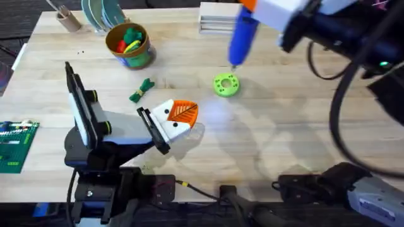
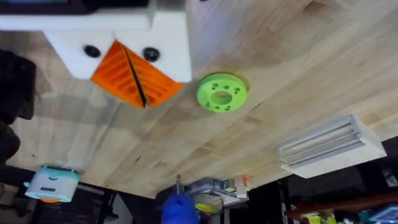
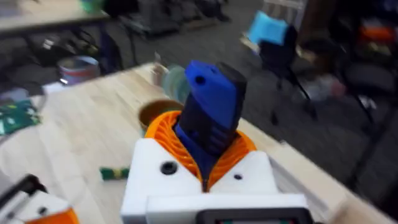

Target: Pick up the gripper from the table and insert it into the empty holder that is missing its gripper. Then pick up a screw, insert it into the mounting hole, and use the screwdriver to tighten it. Finally, clean up the table by picking up the vegetable and placing it into the bucket.

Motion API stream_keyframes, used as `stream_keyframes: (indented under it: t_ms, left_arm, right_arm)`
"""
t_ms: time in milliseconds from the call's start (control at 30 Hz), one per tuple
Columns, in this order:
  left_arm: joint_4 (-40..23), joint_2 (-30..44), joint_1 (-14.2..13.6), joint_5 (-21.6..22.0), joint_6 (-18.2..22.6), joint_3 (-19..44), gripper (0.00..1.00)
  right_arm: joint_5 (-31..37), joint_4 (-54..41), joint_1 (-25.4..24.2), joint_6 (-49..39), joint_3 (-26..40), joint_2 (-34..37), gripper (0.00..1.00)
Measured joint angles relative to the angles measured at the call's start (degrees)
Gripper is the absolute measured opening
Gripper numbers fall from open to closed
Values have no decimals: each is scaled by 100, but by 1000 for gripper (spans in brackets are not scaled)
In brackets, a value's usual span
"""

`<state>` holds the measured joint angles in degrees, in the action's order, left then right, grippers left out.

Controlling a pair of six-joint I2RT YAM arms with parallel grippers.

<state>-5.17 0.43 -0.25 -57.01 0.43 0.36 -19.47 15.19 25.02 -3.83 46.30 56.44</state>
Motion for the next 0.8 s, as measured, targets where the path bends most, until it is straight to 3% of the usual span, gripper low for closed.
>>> stream_keyframes:
  t_ms: [333,567,800]
  left_arm:
    - [4,0,0,22,0,0,8]
    - [4,0,0,22,0,0,8]
    - [4,0,0,22,-1,0,8]
  right_arm:
    - [-35,2294,1604,68,0,672,29]
    - [-81,2470,2366,74,0,1016,29]
    - [-99,2510,2696,111,0,1050,29]
